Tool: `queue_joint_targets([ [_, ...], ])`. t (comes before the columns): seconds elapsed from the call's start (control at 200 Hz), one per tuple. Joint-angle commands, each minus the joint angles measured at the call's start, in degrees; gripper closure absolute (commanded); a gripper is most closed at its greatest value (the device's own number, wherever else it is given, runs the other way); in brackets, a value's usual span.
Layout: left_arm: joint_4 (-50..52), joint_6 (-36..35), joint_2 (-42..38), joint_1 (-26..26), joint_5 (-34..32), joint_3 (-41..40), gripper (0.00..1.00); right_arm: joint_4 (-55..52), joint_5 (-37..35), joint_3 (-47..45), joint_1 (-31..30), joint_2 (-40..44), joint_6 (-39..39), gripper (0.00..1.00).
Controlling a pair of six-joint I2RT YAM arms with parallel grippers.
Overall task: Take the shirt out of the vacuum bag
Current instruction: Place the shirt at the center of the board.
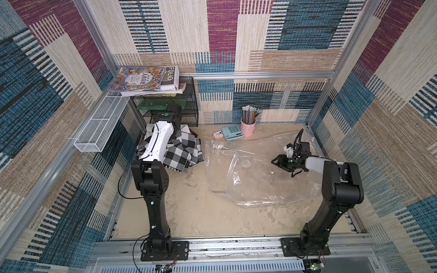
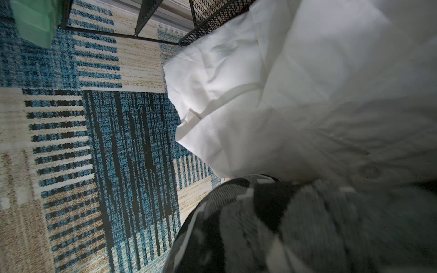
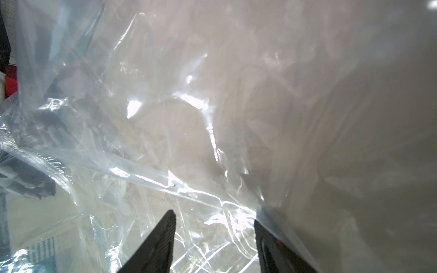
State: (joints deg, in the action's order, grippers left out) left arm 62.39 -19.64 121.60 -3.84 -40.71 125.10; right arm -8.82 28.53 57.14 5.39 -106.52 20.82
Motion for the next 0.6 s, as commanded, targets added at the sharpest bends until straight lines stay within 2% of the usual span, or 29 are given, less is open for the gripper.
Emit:
queue_joint_targets([
  [0.0,0.1,1.0,1.8,0.1,0.5,2.1,1.00,-15.9,-13.3,-1.8,-0.2,-2.2,0.3,0.43],
  [0.366,0.1,2.1,9.0,1.7,1.7,10.8,1.00,-15.7,-13.1,-2.4,-1.2,-1.8,0.2,0.43],
  [0.596,-1.5,2.9,12.0,2.3,2.7,11.9,1.00,-15.5,-13.0,-2.8,-1.9,-1.7,0.1,0.43],
])
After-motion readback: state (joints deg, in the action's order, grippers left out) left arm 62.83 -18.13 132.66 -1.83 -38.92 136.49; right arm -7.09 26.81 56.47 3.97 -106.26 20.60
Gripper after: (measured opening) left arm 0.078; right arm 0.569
